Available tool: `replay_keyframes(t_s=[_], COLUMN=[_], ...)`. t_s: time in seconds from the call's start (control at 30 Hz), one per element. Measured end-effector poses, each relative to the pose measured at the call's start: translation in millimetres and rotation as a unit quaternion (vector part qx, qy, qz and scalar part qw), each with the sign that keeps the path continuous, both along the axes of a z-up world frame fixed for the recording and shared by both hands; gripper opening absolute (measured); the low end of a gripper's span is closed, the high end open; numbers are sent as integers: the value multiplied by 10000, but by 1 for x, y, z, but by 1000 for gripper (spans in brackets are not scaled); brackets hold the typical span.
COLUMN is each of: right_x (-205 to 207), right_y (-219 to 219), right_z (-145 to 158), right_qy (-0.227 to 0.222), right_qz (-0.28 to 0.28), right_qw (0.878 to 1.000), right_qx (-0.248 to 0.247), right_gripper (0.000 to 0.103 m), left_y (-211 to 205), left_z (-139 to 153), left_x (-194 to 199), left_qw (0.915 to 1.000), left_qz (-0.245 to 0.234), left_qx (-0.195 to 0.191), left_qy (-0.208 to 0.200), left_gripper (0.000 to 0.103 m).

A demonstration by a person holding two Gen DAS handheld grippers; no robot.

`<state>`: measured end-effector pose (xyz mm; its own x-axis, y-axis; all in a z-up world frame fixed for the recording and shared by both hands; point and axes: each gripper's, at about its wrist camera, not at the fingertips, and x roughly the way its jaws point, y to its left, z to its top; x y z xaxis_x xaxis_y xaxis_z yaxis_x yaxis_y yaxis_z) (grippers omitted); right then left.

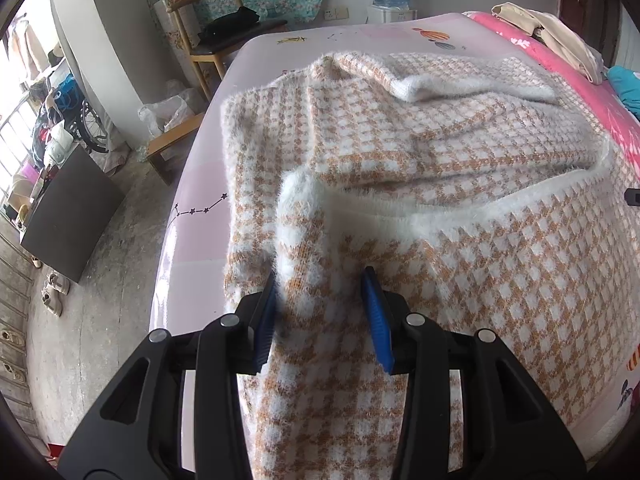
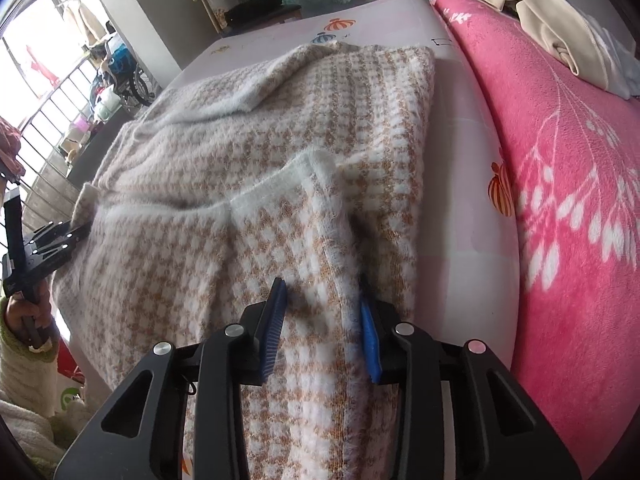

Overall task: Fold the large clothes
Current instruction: 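Pinch the white hem edge with both grippers, then lift the hem edge and fold it over the cardigan with both grippers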

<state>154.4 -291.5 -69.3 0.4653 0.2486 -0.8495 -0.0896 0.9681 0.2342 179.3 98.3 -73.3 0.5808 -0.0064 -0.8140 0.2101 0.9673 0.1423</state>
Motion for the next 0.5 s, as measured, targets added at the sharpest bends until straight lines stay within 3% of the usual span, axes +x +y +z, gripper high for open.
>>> replay_keyframes(t_s=[0.07, 0.17, 0.3, 0.37, 0.5], right_x=[0, -2, -16, -26, -48], right_y=[8, 18, 31, 35, 39], right_z=[0, 2, 16, 26, 46], right_qy=[-76, -181, -519, -716, -1075], right_qz=[44, 87, -7, -80, -223], right_qw=[9996, 9987, 9942, 9921, 9875], right_qx=[-254, -472, -937, -1031, -1131], right_gripper=[31, 12, 8, 8, 8], left_y=[-2, -6, -8, -8, -7], left_z=[-1, 0, 2, 2, 10], left_x=[-1, -5, -13, -18, -33], left_qw=[10000, 9997, 9986, 9984, 9965], left_qz=[14, 45, 106, 100, 63], left_qx=[74, 174, 319, 358, 445], left_qy=[-49, -155, -398, -432, -703], left_gripper=[40, 40, 28, 19, 12])
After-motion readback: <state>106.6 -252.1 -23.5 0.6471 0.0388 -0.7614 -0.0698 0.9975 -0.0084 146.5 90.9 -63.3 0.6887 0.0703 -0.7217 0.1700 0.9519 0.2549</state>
